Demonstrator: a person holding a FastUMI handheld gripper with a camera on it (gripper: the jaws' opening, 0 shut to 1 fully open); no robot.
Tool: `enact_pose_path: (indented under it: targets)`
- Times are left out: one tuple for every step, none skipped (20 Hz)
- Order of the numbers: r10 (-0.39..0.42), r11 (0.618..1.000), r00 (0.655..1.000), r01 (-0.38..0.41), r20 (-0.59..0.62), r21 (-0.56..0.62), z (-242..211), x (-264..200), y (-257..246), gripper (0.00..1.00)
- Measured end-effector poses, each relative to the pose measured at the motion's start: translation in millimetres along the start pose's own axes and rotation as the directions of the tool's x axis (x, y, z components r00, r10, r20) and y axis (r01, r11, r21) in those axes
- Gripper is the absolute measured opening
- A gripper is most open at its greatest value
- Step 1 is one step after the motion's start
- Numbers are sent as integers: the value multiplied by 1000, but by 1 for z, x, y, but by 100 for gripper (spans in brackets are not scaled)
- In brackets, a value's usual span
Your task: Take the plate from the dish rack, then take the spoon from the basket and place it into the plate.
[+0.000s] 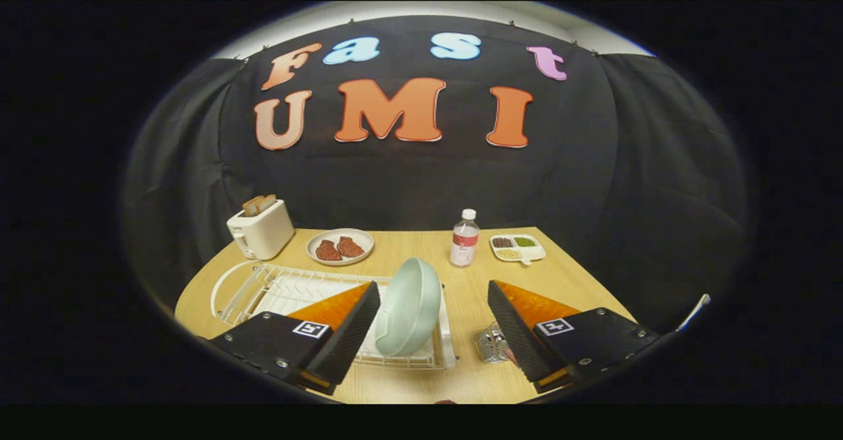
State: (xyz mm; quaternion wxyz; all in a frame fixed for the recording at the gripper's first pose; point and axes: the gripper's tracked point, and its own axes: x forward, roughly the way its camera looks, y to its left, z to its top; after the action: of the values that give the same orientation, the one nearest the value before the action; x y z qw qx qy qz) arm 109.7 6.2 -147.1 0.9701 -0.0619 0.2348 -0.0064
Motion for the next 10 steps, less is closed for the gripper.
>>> enact_pose_path:
  targets:
    - [2,1000,999,-1,-34,19,-6,8,3,98]
    - [6,999,998,-3,-70,44,-14,15,6,98]
    - [13,998,995,-6,-103,70,-21,23,9,99]
    - [9,996,991,4,-133,94,-27,29,10,99]
    - [-7,995,987,23,-157,100,-31,36,9,98]
    - [-30,994,984,47,-176,95,-36,42,8,98]
    - [-53,994,979,72,-197,87,-42,47,5,98]
    - [-64,993,976,84,-210,88,-46,50,5,98]
    - [-73,991,972,95,-222,94,-47,54,6,98]
    - [-84,989,967,111,-239,102,-51,57,5,97]
